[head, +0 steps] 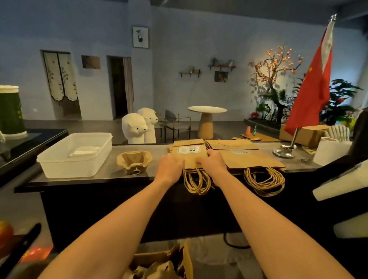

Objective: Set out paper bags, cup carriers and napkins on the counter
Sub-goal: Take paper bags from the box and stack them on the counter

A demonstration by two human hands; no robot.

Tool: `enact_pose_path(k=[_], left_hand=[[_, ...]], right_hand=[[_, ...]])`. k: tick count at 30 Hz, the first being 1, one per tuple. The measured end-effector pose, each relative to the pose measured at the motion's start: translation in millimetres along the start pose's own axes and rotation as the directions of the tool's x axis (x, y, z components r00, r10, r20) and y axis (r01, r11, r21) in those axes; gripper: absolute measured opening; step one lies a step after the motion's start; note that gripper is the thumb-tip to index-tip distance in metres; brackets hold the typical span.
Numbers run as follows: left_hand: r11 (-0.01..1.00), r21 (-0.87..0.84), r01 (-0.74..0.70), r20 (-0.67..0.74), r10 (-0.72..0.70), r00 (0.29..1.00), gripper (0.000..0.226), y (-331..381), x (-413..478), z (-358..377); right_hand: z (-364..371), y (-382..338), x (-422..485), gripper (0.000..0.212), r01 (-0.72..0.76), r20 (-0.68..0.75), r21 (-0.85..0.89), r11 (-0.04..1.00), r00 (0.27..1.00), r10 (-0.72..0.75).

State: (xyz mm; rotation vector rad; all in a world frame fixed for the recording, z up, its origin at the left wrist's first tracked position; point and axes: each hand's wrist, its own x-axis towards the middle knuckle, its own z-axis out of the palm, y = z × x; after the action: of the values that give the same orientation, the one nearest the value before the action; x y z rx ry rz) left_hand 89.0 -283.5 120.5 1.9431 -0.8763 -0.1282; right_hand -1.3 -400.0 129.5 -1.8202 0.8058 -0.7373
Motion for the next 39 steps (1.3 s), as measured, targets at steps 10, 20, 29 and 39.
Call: enact_pose_path(k=[10, 20, 29, 39], left_hand=[[0.998, 0.059, 0.023, -0.018, -0.022, 1.0, 0.036, -13.6, 19.8, 9.5], [0.995, -0.098, 0.023, -0.02, -0.025, 0.999, 0.051, -22.3, 17.7, 9.8], [0.999, -0.004, 0.054, -0.031, -0.054, 0.998, 0.057, -23.0, 28.6, 12.5], [0.999, 0.022, -0.043, 0.004, 0.043, 0.999, 0.056, -25.8, 27.7, 9.9]], right_hand=[[1.1, 12.0, 6.9, 0.039, -0.01, 0.027, -0.011, 1.0, 1.0, 0.011], [-0.7, 8.3, -3.4, 0.071, -0.014, 0.145, 0.035, 0.999, 0.989, 0.009], [5.0, 8.1, -6.8, 0.061, 0.021, 0.109, 0.007, 1.0, 0.994, -0.021], [7.3, 3.6, -30.8, 0.045, 0.175, 0.019, -0.203, 0.963, 0.984, -0.175]])
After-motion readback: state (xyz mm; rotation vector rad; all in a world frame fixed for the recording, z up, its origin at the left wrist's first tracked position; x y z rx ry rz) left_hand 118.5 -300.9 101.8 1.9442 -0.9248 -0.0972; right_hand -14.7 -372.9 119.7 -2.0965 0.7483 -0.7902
